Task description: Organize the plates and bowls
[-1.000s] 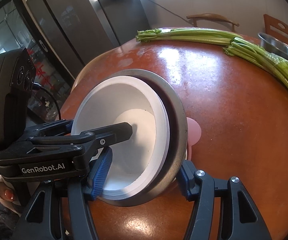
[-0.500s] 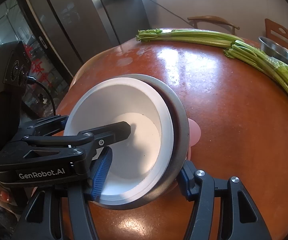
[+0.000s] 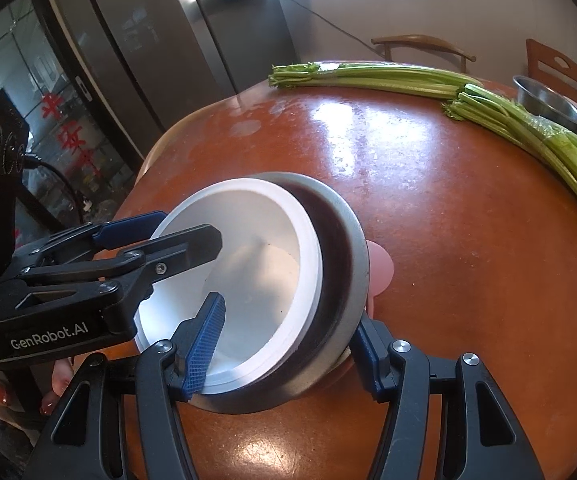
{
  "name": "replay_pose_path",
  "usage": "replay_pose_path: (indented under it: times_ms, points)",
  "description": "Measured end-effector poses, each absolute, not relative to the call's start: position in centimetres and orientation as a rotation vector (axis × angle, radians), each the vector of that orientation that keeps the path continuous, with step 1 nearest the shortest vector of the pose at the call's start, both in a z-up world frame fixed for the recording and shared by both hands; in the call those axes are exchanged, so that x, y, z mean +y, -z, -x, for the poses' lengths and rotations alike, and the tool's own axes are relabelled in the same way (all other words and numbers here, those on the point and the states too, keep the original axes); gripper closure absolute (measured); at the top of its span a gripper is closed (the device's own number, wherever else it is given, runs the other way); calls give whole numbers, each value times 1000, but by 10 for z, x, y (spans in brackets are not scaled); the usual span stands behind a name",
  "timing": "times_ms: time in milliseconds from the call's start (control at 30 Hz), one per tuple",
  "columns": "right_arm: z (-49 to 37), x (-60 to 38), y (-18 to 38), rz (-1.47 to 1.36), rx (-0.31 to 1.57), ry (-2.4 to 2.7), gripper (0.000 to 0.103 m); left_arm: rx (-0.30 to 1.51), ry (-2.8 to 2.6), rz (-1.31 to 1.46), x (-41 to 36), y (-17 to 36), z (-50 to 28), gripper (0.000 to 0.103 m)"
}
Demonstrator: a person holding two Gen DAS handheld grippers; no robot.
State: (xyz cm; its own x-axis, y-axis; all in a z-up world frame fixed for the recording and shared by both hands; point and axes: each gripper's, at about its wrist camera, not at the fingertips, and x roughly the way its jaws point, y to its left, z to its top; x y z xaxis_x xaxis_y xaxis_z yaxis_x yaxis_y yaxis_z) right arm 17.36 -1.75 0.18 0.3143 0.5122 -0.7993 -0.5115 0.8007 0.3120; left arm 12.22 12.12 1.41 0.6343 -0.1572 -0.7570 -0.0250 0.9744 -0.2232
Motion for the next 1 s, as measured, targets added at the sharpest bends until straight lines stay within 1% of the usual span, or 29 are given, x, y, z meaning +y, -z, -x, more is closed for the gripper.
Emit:
replay_pose_path:
  times_ms: [200, 433, 567, 767, 900, 1000]
  points:
    - [-170, -24, -9, 4, 1018, -648, 40, 856, 41, 226, 128, -21, -111, 35]
    - [-158, -27, -22, 68, 935, -601, 41, 823, 21, 207, 125, -32, -97, 35]
    - [-147, -31, -31, 101, 873, -580, 40, 800, 9, 194, 117, -37, -85, 35]
    - [-118, -44, -36, 107, 828, -589, 40, 761, -21, 161, 97, -40, -59, 35]
    - [-96, -57, -37, 102, 803, -579, 36, 744, -50, 145, 83, -37, -37, 33]
    - [-81, -66, -35, 100, 801, -584, 35, 752, -75, 153, 75, -30, -24, 33]
